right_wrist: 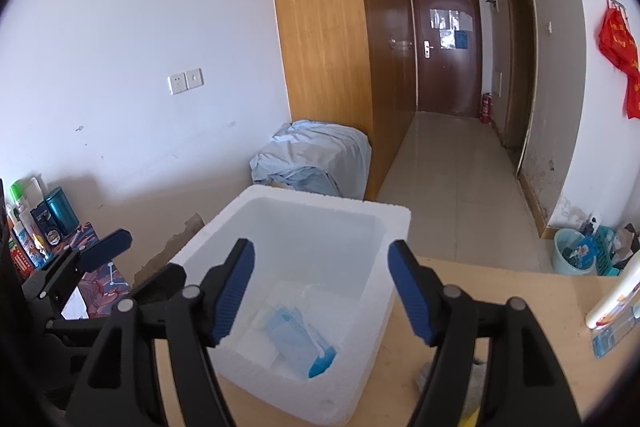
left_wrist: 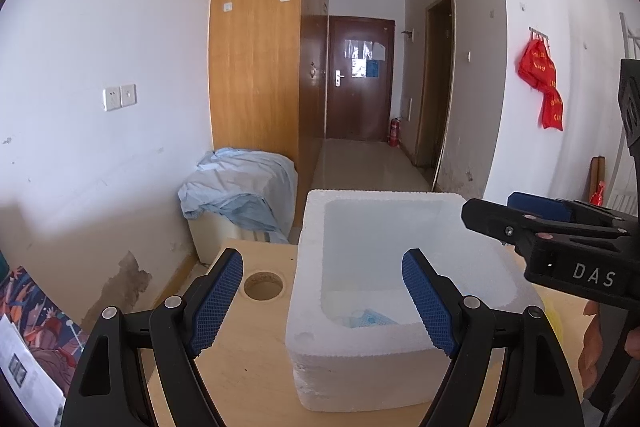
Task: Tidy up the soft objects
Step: 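Withdraw both tools from the box back over the table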
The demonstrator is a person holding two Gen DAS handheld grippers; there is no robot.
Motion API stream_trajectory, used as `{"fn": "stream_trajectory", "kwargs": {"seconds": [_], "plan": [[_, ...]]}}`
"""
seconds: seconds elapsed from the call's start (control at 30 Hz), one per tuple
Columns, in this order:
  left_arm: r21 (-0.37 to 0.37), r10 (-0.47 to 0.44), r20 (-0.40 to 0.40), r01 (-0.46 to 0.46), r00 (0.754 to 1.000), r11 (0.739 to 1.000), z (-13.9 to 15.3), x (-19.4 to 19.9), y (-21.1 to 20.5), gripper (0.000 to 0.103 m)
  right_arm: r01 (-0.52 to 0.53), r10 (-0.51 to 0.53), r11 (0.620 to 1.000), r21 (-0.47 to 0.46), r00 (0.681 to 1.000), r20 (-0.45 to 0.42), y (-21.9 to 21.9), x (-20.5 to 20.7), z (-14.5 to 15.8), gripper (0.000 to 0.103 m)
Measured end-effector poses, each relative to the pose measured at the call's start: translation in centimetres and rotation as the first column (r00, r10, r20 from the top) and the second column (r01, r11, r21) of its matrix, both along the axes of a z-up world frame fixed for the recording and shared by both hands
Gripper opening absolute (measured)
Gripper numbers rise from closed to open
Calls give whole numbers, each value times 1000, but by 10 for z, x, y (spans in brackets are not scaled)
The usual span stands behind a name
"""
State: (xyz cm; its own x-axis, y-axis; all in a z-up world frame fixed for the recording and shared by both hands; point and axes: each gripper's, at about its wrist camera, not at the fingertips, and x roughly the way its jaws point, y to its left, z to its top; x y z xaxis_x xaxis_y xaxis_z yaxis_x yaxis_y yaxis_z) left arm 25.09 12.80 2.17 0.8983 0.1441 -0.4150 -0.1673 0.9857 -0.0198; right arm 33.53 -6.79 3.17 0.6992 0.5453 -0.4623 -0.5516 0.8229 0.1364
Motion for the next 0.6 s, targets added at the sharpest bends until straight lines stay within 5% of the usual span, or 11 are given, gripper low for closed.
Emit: {"fn": "stream_trajectory", "kwargs": {"seconds": [0.6], "plan": [[-8, -64, 22, 64, 998, 998, 19, -27, -22, 83, 79, -79, 997, -3, 996, 36, -31, -34, 20, 74]]}}
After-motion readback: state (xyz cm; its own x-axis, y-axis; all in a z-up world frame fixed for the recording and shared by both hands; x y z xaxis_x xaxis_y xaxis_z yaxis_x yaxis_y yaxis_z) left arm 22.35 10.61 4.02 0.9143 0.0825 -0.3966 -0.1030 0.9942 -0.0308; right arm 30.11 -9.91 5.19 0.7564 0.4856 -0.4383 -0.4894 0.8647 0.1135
